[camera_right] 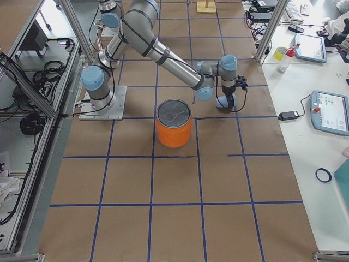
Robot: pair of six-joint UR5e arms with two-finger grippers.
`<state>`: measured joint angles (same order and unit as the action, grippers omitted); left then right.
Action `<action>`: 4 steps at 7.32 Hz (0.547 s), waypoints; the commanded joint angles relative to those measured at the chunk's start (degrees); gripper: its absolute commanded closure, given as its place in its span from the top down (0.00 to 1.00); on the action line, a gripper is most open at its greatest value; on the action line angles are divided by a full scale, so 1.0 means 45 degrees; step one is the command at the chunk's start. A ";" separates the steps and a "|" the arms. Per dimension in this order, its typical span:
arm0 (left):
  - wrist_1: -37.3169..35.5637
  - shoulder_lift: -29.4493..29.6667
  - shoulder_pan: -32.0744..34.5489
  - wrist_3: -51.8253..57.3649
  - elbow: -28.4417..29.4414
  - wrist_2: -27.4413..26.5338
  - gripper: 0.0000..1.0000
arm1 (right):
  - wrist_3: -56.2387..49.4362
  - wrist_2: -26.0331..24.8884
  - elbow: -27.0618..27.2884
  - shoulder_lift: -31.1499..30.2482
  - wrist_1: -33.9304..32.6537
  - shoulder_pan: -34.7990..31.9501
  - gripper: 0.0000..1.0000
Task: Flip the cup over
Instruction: 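Lift the cup with the right gripper and carry it toward the table center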
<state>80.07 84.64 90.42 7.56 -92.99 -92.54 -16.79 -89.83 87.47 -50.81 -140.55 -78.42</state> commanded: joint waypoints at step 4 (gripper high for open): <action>0.0136 0.0000 0.0004 -0.0213 0.0000 -0.0002 1.00 | -0.0040 0.0255 0.0094 -0.0757 0.0158 -0.0790 0.25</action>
<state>80.24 84.64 90.44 7.34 -92.99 -92.55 -17.19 -89.27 87.85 -53.35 -140.20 -79.88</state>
